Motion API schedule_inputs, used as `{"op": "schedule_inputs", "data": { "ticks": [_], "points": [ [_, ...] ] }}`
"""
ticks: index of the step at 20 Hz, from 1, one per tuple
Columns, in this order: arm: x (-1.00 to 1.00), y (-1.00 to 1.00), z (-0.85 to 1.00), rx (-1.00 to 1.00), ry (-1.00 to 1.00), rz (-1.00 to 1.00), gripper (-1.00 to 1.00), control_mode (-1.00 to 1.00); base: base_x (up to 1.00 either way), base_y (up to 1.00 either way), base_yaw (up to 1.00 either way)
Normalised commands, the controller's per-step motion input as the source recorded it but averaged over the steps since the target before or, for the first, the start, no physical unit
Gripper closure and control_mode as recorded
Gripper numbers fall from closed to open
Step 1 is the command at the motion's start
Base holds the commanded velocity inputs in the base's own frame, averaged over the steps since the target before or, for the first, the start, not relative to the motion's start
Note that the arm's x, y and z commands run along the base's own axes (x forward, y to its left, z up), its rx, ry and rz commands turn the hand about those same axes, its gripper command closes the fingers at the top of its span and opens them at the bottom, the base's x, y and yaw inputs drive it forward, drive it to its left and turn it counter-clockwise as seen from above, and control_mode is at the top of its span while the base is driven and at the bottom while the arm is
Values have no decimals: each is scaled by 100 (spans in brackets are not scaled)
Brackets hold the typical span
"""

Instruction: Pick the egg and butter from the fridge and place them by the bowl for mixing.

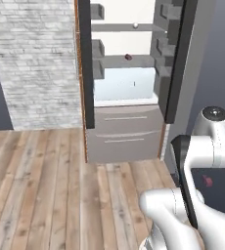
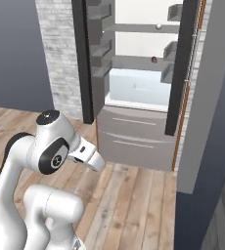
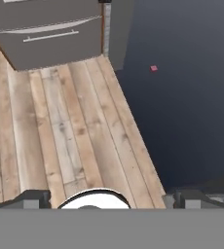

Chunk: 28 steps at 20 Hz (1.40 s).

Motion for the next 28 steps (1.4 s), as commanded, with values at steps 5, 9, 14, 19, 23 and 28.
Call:
{"op": "schedule_inputs", "data": {
  "ticks": [5, 9, 14, 19, 23, 28],
  "points": [
    [0, 0, 0, 0, 0, 0, -100, 100, 81, -14, 3],
    [0, 0, 0, 0, 0, 0, -100, 100, 76, -20, 2],
    [0, 0, 0, 0, 0, 0, -100, 100, 74, -23, 3],
    [0, 0, 0, 0, 0, 0, -100, 100, 69, -27, 4],
    [0, 0, 0, 0, 0, 0, -100, 100, 67, -28, 4],
    [0, 0, 0, 0, 0, 0, -100, 100, 61, -35, 2]
  ]
}}
